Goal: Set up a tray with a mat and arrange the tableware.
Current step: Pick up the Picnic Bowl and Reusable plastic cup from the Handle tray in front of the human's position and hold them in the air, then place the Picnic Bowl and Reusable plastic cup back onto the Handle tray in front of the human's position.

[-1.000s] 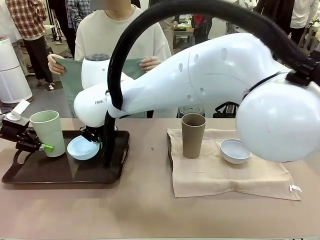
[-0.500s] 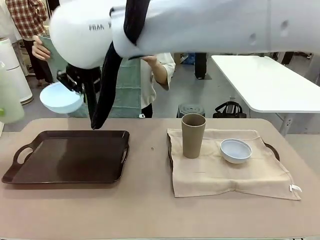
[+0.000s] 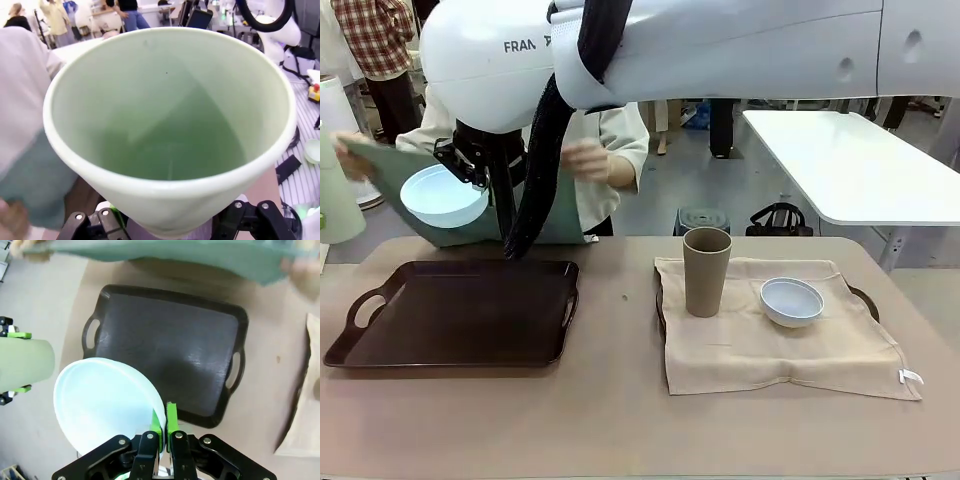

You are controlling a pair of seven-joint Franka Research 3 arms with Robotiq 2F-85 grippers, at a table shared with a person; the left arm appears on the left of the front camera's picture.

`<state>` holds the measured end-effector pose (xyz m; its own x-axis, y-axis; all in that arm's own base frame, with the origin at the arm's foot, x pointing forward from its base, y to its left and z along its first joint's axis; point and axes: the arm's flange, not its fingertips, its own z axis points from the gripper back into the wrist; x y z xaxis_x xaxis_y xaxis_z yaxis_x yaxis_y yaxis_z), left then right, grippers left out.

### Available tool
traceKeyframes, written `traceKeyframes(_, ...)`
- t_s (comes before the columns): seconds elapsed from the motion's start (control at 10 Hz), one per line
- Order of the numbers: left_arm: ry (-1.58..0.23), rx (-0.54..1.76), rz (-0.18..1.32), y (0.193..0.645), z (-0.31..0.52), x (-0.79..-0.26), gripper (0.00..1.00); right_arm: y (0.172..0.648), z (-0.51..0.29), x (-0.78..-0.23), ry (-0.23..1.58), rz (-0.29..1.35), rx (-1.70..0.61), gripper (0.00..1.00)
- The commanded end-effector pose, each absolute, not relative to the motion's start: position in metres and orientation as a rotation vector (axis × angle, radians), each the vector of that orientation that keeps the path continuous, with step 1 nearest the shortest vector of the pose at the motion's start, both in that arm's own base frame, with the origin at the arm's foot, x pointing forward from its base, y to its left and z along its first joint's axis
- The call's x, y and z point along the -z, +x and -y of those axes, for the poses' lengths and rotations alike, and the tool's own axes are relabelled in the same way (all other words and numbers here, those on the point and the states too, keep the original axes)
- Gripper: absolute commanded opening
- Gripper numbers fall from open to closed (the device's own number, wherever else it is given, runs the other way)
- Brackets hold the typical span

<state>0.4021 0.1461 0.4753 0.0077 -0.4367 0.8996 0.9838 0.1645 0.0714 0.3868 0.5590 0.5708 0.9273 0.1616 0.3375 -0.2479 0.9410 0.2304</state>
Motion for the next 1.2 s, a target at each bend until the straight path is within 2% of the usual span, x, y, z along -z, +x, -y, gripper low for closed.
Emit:
traceKeyframes(0.0,-0.724,1.299,0.981,0.4033,-0.1466,-0.4772,0.55,0.3873,-0.5628,-0.5729,0.273,0.340,-0.225,0.03)
traceKeyframes(1.1,-0.724,1.299,0.981,0.4033,-0.1466,-0.4772,0.55,0.3873,-0.5628,-0.5729,0.273,0.340,-0.225,0.03)
